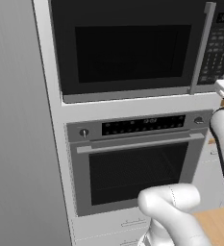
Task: Open the microwave, place the bowl with waffle inside the microwave, then close the microwave door and turn it on.
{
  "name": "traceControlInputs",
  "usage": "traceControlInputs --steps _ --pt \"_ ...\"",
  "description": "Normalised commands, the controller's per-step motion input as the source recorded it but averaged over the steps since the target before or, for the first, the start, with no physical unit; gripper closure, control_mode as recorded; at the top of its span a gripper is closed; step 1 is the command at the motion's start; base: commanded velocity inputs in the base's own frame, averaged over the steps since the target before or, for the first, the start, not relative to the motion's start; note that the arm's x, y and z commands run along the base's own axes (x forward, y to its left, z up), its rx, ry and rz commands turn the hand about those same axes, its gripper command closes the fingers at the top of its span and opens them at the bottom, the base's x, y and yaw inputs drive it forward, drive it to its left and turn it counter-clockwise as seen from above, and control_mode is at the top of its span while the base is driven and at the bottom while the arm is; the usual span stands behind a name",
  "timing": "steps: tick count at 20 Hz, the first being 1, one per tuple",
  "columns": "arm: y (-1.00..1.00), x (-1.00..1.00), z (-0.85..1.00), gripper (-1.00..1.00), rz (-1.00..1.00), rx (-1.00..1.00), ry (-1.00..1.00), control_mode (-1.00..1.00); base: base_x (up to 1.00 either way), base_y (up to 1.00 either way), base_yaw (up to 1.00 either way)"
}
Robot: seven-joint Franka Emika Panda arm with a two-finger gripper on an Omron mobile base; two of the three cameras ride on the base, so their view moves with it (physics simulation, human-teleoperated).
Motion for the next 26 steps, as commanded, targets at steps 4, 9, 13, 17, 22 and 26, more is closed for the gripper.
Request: traceControlInputs --steps 4,9,13,17,22,26 --pt "0.00 0.03 -0.32 -1.00 0.08 -0.09 0.18 -1.00 0.00 0.00 0.00" --pt "-0.03 0.13 -0.27 -1.00 0.01 -0.01 0.05 -1.00 0.00 0.00 0.00" --pt "-0.04 0.31 0.00 -1.00 0.00 0.00 0.00 -1.00 0.00 0.00 0.00" --pt "-0.02 0.19 -0.13 -1.00 0.00 0.00 0.00 -1.00 0.00 0.00 0.00" --pt "0.00 0.21 -0.27 -1.00 0.00 0.00 0.00 -1.00 0.00 0.00 0.00" --pt "-0.07 0.20 -0.18 -1.00 0.00 0.00 0.00 -1.00 0.00 0.00 0.00"
